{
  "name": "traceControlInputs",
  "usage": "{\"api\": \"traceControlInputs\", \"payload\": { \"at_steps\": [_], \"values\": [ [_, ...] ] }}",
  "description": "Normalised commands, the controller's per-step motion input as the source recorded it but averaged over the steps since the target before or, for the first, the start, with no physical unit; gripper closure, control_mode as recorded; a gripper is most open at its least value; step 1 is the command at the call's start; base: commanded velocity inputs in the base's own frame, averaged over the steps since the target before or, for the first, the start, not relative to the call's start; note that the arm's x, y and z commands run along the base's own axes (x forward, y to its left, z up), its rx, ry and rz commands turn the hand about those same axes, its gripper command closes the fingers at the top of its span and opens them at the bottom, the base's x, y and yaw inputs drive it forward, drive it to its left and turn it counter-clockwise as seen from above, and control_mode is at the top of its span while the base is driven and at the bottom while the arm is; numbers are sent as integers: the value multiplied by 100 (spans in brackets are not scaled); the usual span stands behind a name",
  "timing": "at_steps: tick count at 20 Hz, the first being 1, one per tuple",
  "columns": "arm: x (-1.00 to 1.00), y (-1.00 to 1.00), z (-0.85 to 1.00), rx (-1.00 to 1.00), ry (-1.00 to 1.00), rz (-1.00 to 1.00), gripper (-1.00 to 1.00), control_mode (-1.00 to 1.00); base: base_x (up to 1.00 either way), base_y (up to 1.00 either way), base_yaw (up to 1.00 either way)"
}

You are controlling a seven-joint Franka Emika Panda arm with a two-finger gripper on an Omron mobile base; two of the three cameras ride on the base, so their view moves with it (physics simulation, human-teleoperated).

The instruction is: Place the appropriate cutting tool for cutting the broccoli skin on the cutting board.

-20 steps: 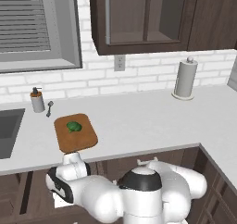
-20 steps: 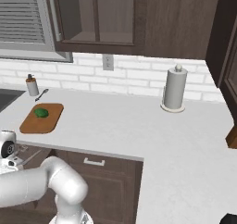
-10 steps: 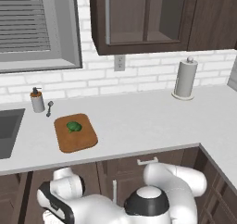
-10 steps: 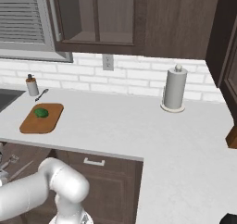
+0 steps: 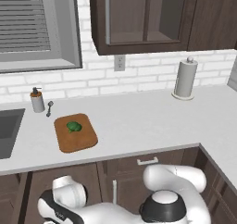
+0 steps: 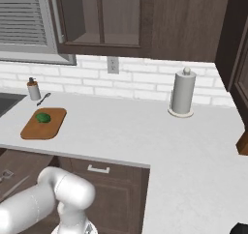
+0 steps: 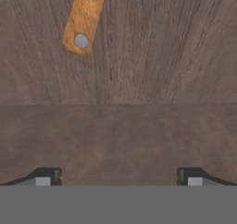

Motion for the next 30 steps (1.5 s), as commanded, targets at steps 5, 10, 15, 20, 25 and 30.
{"api": "traceControlInputs", "payload": {
  "at_steps": [5,10,15,20,25,30],
  "values": [
    [36,-7,42,0,0,0,-100,-100,0,0,0],
    [45,-14,9,-1,-4,0,-100,-100,0,0,0],
    [27,-11,0,-2,-11,0,-100,-100,0,0,0],
    [14,0,-11,-7,-14,0,-100,-100,0,0,0],
    [0,-1,-20,-4,-16,-2,-100,-100,0,0,0],
    [5,0,-26,-1,-8,-4,-100,-100,0,0,0]
  ]
}}
